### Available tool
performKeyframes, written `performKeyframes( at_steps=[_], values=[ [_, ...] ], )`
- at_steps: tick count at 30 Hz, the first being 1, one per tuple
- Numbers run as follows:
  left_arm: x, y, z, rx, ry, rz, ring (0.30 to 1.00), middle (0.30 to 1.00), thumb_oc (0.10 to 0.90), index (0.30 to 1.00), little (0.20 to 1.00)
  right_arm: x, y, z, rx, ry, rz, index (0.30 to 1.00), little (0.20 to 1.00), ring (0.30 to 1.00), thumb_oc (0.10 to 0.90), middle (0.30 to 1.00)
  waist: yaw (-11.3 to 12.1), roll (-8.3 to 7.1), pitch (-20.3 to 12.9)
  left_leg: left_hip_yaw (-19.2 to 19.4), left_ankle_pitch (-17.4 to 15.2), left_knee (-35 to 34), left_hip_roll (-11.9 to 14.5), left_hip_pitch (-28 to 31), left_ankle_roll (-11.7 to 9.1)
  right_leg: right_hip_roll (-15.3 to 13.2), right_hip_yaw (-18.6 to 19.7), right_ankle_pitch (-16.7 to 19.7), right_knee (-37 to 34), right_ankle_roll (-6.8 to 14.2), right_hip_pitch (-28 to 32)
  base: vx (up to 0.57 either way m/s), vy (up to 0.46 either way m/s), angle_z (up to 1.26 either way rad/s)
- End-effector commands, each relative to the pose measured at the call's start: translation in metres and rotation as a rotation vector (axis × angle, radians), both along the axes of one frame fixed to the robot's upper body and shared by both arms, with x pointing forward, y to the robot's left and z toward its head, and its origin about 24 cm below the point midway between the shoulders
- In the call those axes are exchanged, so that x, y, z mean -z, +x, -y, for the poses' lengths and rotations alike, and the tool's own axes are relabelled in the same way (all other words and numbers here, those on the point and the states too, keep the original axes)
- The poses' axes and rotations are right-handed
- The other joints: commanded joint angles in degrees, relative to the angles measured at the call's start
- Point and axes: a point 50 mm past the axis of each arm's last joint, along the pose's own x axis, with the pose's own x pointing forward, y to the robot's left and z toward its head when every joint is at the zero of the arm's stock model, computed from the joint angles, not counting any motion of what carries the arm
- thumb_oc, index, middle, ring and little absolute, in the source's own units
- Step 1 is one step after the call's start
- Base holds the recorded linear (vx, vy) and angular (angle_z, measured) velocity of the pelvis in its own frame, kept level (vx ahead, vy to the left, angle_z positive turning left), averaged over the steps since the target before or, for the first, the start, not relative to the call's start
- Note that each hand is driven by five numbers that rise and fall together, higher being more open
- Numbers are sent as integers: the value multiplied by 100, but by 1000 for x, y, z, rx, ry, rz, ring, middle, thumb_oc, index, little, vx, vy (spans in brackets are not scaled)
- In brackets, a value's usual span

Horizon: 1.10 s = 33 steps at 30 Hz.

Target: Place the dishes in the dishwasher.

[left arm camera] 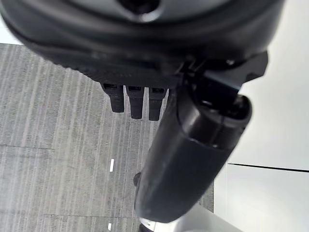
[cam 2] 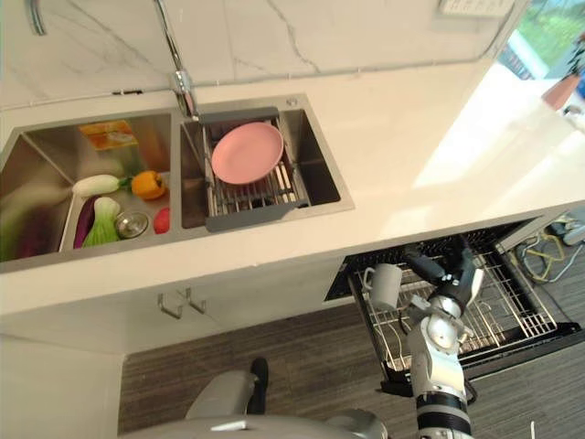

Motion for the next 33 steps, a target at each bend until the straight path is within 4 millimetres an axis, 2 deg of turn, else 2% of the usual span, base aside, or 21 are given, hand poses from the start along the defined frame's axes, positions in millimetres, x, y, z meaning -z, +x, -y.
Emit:
performKeyframes(
  at_steps=[1,3,4,5,7,9,10,12,14,18,19,21,22,24,26,29,30,33],
  values=[
    [2,-38,4,33,12,-118,900,900,800,900,900,-90,11,17,28,-239,409,900,900,900,800,900,-29,344,-138,-468,-190,-709,591,949,-613,867,19,-1065,-243,354,-952,86,96,8],
    [3,-28,9,49,-9,-85,900,900,800,900,900,-100,10,13,33,-260,466,900,900,900,800,900,-167,306,-107,-463,-195,-838,533,1120,-605,1198,32,-1145,-601,321,-1187,105,34,-18],
    [3,-28,8,49,-9,-85,900,900,800,900,900,-100,9,13,34,-261,466,900,900,900,800,900,-163,319,-100,-462,-205,-850,556,1146,-613,1223,23,-1151,-620,315,-1158,119,-37,-6],
    [3,-29,11,49,-19,-86,900,900,800,900,900,-105,8,7,10,-274,482,900,900,900,800,900,-178,302,-86,-522,-254,-810,563,1187,-629,1246,94,-1154,-761,399,-1099,110,-71,21],
    [3,-26,10,49,-18,-74,900,900,800,900,900,-113,2,3,-11,-298,525,900,900,900,800,900,-241,217,-108,-607,-272,-755,511,1166,-667,1482,347,-1267,-1052,276,-869,147,-94,40],
    [3,-23,13,38,-24,-53,900,900,800,900,900,-131,1,-7,-66,-329,621,900,900,900,800,900,-207,221,-187,-550,-237,-773,567,1176,-755,1507,219,-1268,-1318,263,-679,114,-71,56],
    [3,-24,13,38,-24,-54,900,900,800,900,900,-131,1,-7,-66,-329,621,900,900,900,800,900,-222,230,-188,-563,-236,-777,576,1181,-759,1518,199,-1251,-1355,261,-651,110,-54,46],
    [4,-23,20,118,-45,-48,900,900,800,900,900,-149,1,-23,-173,-364,713,900,900,900,800,900,-215,290,-308,-546,-142,-918,682,1212,-835,1590,147,-1265,-1555,255,-507,109,-37,16],
    [3,-18,16,166,-25,-35,900,900,800,900,900,-158,1,-33,-236,-372,765,900,900,900,800,900,-183,309,-332,-556,-98,-984,718,1202,-865,1561,73,-1278,-1579,255,-461,41,-12,12],
    [2,-28,10,155,-26,-58,900,900,800,900,900,-166,2,-50,-423,-430,789,900,900,900,800,900,-95,318,-324,-688,-77,-1043,690,1202,-875,1422,-67,-1345,-1417,256,-385,24,6,17],
    [2,-30,9,164,-25,-66,900,900,800,900,900,-165,6,-57,-502,-432,775,900,900,900,800,900,-62,307,-332,-696,-66,-1067,685,1205,-882,1392,-104,-1343,-1418,262,-358,18,8,21],
    [2,-31,6,172,-20,-73,900,900,800,900,900,-164,10,-60,-547,-435,761,900,900,900,800,900,-47,296,-338,-703,-56,-1084,684,1203,-887,1365,-148,-1342,-1415,275,-345,2,0,20],
    [1,-36,1,186,-17,-94,900,900,800,900,900,-157,17,-65,-646,-446,700,900,900,900,800,900,26,261,-365,-730,-44,-1096,674,1201,-887,1325,-221,-1329,-1418,285,-304,6,-3,15],
    [1,-36,1,185,-18,-94,900,900,800,900,900,-157,17,-65,-648,-446,700,900,900,900,800,900,15,262,-364,-736,-44,-1096,673,1200,-887,1324,-228,-1330,-1420,286,-300,15,1,11],
    [-1,-40,-9,210,3,-124,900,900,800,900,900,-159,24,-67,-728,-556,635,900,900,900,800,900,156,211,-417,-811,9,-1206,670,1215,-892,1234,-470,-1320,-1416,301,-171,31,10,24],
    [-1,-42,-10,220,3,-132,900,900,800,900,900,-159,29,-69,-751,-622,604,900,900,900,800,900,218,193,-448,-867,85,-1366,680,1242,-893,1206,-628,-1295,-1428,320,-130,11,1,44],
    [-2,-38,-14,242,15,-132,900,900,800,900,900,-161,34,-70,-759,-706,573,900,900,900,800,900,322,151,-473,-905,169,-1490,700,1234,-937,1196,-802,-1281,-1486,327,-75,-1,-31,36],
    [-3,-30,-17,267,31,-122,900,900,800,900,900,-162,38,-67,-759,-783,537,900,900,900,800,900,345,68,-481,-927,263,-1515,762,1118,-1029,1168,-1152,-1234,-1612,337,46,-26,-26,40]
  ],
)
